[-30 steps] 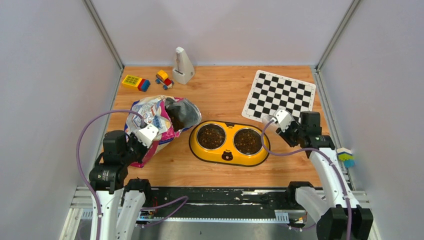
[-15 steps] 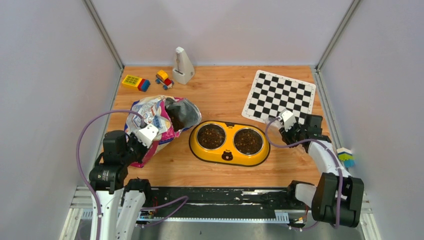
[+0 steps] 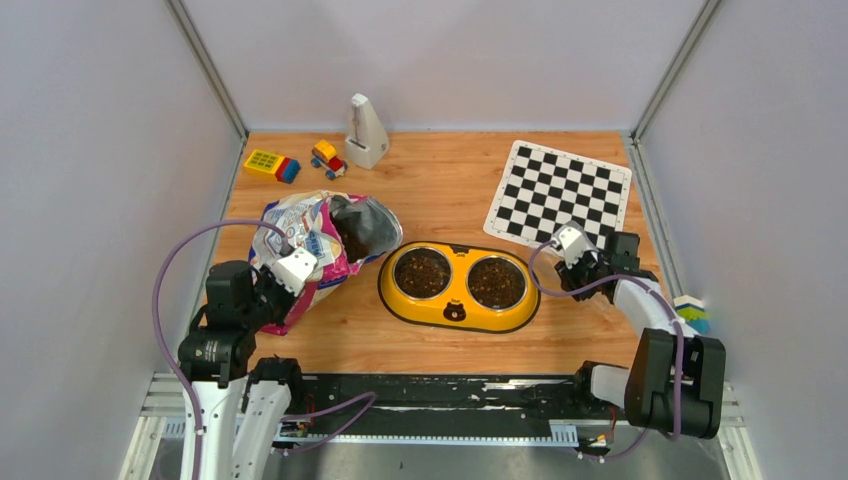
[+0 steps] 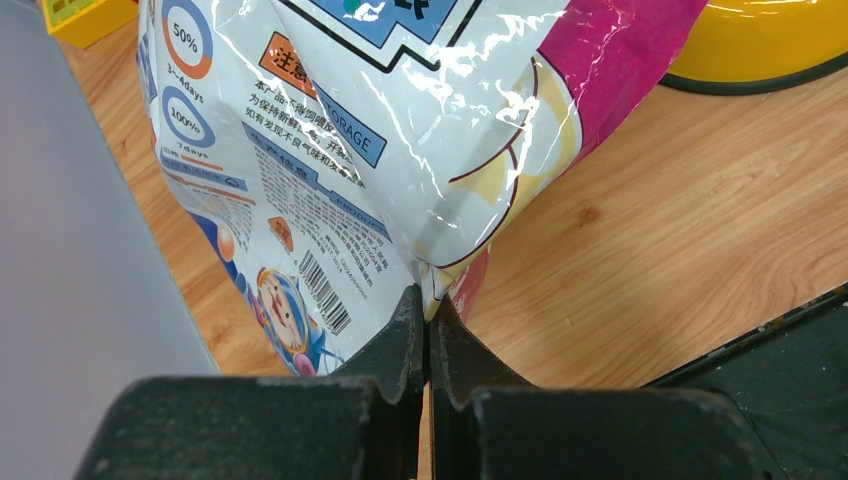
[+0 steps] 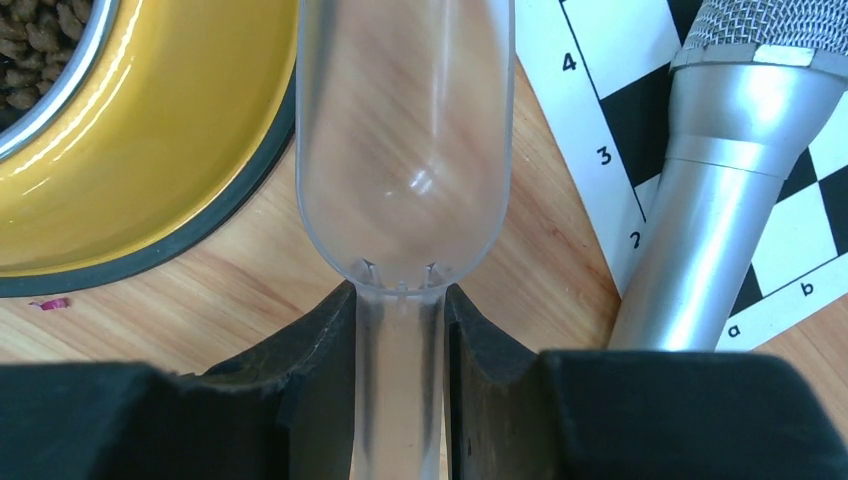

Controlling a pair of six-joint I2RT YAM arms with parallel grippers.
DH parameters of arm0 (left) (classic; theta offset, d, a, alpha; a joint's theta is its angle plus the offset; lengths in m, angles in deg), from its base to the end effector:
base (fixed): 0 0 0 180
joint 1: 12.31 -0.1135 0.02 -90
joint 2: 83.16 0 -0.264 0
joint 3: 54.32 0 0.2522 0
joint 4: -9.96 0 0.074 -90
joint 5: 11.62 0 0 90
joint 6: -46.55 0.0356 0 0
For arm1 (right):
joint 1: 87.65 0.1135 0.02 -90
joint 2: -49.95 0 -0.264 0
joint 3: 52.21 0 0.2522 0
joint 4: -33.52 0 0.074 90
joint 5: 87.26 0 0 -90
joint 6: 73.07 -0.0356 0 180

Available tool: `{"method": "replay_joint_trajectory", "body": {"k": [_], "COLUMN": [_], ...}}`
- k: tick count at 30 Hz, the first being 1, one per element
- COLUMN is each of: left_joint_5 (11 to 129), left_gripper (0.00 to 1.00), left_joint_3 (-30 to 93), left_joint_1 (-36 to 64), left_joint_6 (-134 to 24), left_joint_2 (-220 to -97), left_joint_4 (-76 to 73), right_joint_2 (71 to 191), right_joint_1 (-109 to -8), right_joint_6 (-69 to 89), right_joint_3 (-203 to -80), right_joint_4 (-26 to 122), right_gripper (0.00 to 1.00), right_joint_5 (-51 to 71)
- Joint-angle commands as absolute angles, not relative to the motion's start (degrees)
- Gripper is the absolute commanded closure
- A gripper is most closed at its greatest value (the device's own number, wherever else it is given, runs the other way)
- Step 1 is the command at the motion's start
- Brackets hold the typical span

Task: Serve the pet food
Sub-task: Place the spatula at the center of the board.

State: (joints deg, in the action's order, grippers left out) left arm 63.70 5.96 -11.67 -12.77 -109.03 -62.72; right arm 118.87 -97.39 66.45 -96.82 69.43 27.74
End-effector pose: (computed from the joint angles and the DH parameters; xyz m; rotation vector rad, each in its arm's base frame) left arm 0.0756 -0.0099 0.3040 0.7291 2.0897 0.0027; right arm 0.2072 -0.0203 0.1638 -0.9804 2.2805 0.1518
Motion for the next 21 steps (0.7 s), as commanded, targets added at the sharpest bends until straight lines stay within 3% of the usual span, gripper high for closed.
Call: {"method": "replay_joint_trajectory", "body": {"k": [1, 4, 7, 8, 15, 16, 17, 21], "left_joint_5": [61.5, 61.4, 61.3, 61.3, 61.0, 60.9, 60.9, 61.3], "left_gripper": [1.00, 1.00, 1.00, 1.00, 1.00, 1.00, 1.00, 1.00], "left_joint_3": [7.6, 7.6, 7.6, 7.6, 8.0, 8.1, 8.2, 9.2], "left_joint_1": [-12.0, -12.0, -12.0, -12.0, -12.0, -12.0, -12.0, -12.0], "left_joint_6": [-13.8, -13.8, -13.8, -13.8, -13.7, -13.6, -13.6, -13.0], "left_joint_2": [-108.1, -108.1, -108.1, -108.2, -108.3, -108.3, -108.4, -108.7], "left_joint_4": [-55.2, -55.2, -55.2, -55.3, -55.4, -55.5, -55.5, -55.5], "right_joint_2": [119.6, 119.5, 118.4, 117.9, 113.0, 112.2, 111.4, 108.6], "right_joint_1": [-97.6, -97.6, -97.6, -97.6, -97.6, -97.5, -97.5, -97.2], "right_joint_6": [68.3, 68.6, 69.0, 69.1, 69.2, 69.2, 69.3, 72.3], "right_joint_3": [-97.5, -97.9, -98.6, -99.0, -106.8, -109.0, -111.3, -121.3], "right_joint_4": [70.3, 71.7, 73.1, 73.7, 82.3, 84.0, 85.5, 90.2], "right_gripper": [0.65, 0.49, 0.44, 0.32, 0.23, 0.06, 0.01, 0.01], "right_joint_5": [30.2, 30.5, 30.9, 30.9, 33.4, 33.9, 34.5, 41.7]}}
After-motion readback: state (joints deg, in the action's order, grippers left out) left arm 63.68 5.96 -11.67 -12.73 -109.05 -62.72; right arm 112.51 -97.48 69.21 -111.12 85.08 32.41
